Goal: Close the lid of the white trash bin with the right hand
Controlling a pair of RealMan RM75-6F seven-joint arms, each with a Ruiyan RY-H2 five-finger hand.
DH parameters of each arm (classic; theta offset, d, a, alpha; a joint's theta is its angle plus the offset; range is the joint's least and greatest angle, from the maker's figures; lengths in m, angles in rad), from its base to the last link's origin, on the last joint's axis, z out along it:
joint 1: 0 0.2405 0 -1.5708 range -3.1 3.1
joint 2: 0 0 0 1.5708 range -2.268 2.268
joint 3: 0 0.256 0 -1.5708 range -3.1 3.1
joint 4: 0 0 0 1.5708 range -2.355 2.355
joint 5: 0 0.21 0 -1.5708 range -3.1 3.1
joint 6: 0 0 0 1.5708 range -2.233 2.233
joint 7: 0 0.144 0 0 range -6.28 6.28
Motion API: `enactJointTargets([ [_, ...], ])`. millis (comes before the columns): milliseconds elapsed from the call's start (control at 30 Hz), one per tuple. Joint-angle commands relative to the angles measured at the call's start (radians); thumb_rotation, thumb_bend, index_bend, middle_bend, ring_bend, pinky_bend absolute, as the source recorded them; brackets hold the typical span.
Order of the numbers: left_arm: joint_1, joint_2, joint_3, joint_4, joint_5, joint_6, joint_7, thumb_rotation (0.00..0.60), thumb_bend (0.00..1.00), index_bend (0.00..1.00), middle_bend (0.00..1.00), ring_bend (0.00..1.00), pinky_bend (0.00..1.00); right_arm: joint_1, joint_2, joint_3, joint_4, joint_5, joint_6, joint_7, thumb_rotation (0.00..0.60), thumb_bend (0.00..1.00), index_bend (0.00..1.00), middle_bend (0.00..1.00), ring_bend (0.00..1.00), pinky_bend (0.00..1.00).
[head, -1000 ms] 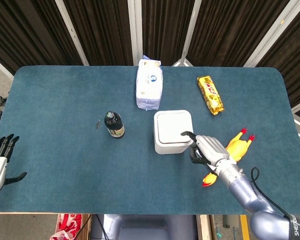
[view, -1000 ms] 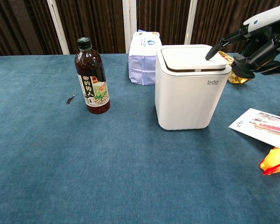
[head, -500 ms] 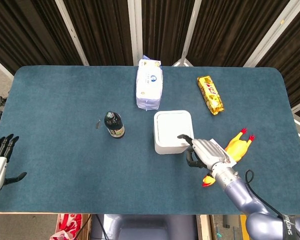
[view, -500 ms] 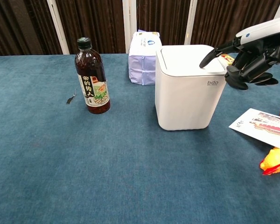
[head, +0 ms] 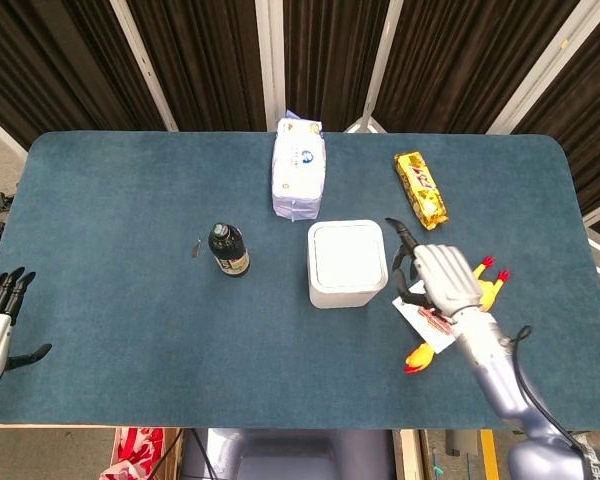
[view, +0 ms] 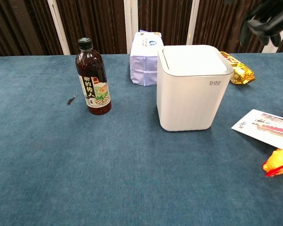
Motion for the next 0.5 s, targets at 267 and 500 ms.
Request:
enactJointTargets([
  [267, 0.011, -0.009, 0.004, 0.017, 0.019, 0.029, 0.016, 0.600, 0.00, 0.00, 0.00, 0.00, 0.00, -0.415, -0.145, -0.274, 0.422, -0.521, 0.337, 0.123, 0.600, 0.31, 0.00, 0.00, 0.00, 0.00],
  [500, 0.014, -0.017, 0.006, 0.021, 0.028, 0.037, 0.033, 0.600, 0.00, 0.00, 0.00, 0.00, 0.00, -0.530, -0.169, -0.302, 0.566, -0.599, 0.415, 0.238, 0.600, 0.31, 0.00, 0.00, 0.00, 0.00],
])
